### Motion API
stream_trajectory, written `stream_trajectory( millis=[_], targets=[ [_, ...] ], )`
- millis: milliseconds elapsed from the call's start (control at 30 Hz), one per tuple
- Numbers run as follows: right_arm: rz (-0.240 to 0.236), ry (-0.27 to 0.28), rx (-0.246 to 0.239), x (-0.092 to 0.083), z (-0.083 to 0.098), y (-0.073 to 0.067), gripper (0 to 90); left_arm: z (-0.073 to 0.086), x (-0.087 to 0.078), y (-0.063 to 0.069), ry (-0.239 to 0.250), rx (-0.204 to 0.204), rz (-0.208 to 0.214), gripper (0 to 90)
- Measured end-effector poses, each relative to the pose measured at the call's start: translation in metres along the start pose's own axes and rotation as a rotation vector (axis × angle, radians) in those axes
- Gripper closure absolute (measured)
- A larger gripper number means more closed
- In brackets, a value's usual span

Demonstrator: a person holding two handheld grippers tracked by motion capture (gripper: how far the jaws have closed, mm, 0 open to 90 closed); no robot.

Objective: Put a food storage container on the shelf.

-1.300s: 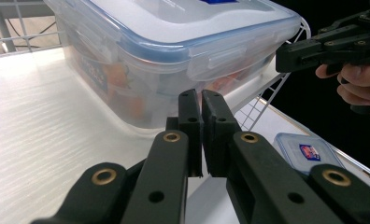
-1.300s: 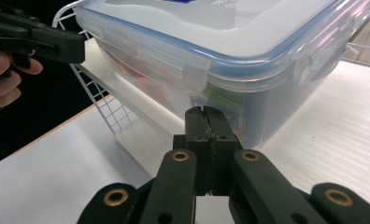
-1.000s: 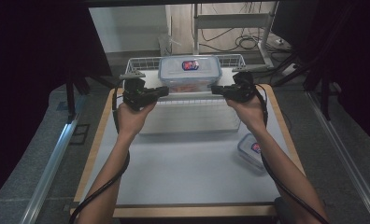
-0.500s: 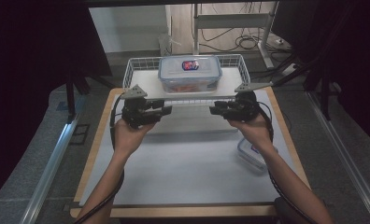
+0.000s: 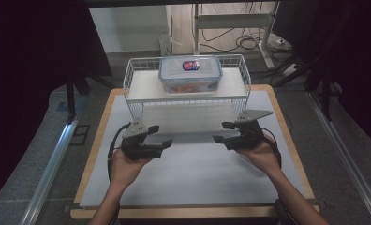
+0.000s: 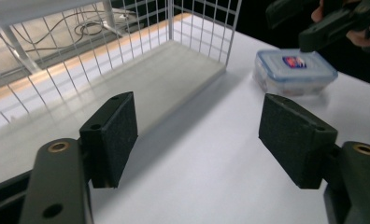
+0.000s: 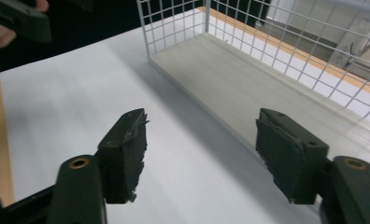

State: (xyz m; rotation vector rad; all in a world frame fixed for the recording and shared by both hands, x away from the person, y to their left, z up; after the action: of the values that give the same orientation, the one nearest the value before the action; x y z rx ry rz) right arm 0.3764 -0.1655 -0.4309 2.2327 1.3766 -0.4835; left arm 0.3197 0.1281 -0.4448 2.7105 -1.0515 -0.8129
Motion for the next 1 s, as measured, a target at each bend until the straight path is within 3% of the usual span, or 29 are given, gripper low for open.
stream_trajectory(
  millis=[133,233,433,633,800,1000],
  targets=[
    [-0.006,0.009,0.020,0.000,0.011,-0.005,29.8,0.024,0.005,-0.001,-0.016,-0.033,0.011,24.9],
    [-0.008,0.009,0.046,0.000,0.019,-0.008,29.6,0.037,0.008,-0.002,-0.046,-0.027,-0.014,23.5],
    [-0.016,-0.047,0.069,0.005,0.043,-0.017,30.2,0.064,0.008,-0.006,-0.086,-0.047,-0.027,19.9],
    [-0.018,-0.090,0.015,0.009,0.059,-0.032,27.9,0.085,0.006,-0.006,-0.114,-0.045,-0.059,11.5],
    [-0.012,-0.125,-0.029,0.015,0.068,-0.042,23.6,0.090,0.003,-0.003,-0.135,-0.049,-0.067,7.2],
    [0.012,-0.175,-0.058,0.018,0.079,-0.046,22.2,0.092,0.004,-0.006,-0.143,-0.051,-0.079,5.3]
  ],
)
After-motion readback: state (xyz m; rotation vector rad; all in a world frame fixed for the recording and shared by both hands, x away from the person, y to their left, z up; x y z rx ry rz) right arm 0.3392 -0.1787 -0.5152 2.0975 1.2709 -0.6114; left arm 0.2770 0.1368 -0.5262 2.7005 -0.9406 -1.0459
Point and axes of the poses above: each handheld gripper's, and its own axes: x roughly forward along the jaws, z roughly out of its underside, y roughly to its right, the point moved 4 cm from there along x, roughly forward along the jaws, and after that the axes turned 15 degrees about -x, right-handed, at the moved point
